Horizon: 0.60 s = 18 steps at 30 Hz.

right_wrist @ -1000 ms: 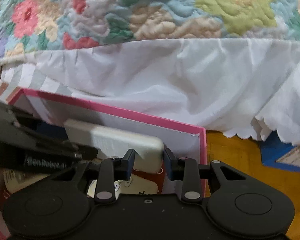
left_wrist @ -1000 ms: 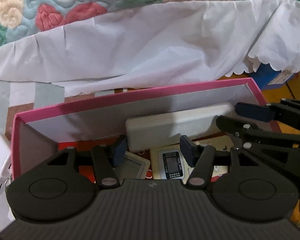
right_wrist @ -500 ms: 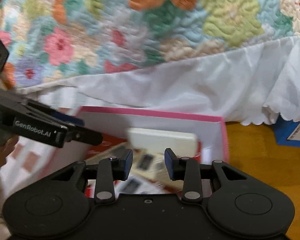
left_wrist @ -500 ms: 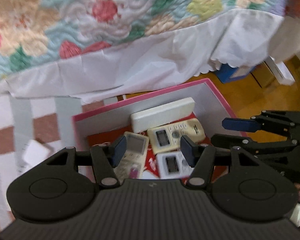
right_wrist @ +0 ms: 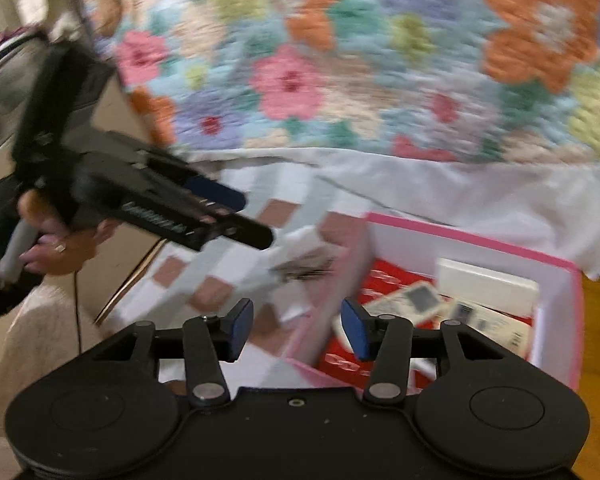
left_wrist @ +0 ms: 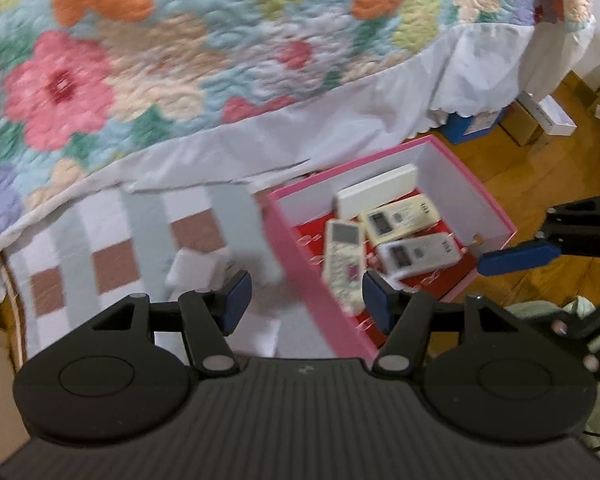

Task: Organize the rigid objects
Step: 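Move the left gripper back to a white charger cube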

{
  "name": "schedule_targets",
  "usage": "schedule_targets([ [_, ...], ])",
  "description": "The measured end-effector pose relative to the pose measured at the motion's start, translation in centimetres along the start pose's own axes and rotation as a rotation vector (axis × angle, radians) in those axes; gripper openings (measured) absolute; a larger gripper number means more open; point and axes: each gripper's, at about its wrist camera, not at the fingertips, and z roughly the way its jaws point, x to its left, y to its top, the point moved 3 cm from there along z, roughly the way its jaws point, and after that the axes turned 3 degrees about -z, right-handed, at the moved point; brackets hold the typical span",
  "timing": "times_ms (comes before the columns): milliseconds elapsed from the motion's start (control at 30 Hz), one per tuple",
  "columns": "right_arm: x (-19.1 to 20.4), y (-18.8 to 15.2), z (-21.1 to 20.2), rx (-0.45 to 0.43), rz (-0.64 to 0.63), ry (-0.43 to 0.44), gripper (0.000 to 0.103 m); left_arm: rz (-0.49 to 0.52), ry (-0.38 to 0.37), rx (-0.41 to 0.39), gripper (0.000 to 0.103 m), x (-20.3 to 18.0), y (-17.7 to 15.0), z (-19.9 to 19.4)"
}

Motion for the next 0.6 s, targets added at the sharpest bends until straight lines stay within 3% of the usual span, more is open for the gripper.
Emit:
schedule_targets([
  [167,4.1,0.5,2.1,0.003,-0.056,0.067,0.064,-0.041,-0.025,-0.002,0.061,3.2,-3.0,-0.3],
  [300,6.6,-0.6,5.7,-0.001,-0.048,0.069,0.069,-0.094,-0.061,-0.010,0.061,5.6,-5.5,1.5],
  [600,7.3,-4.2,15.7,0.021,0.069,-0.128,0.068,-0.077,-0.079,-0.026,0.061,9.7,-8.7,7.8],
])
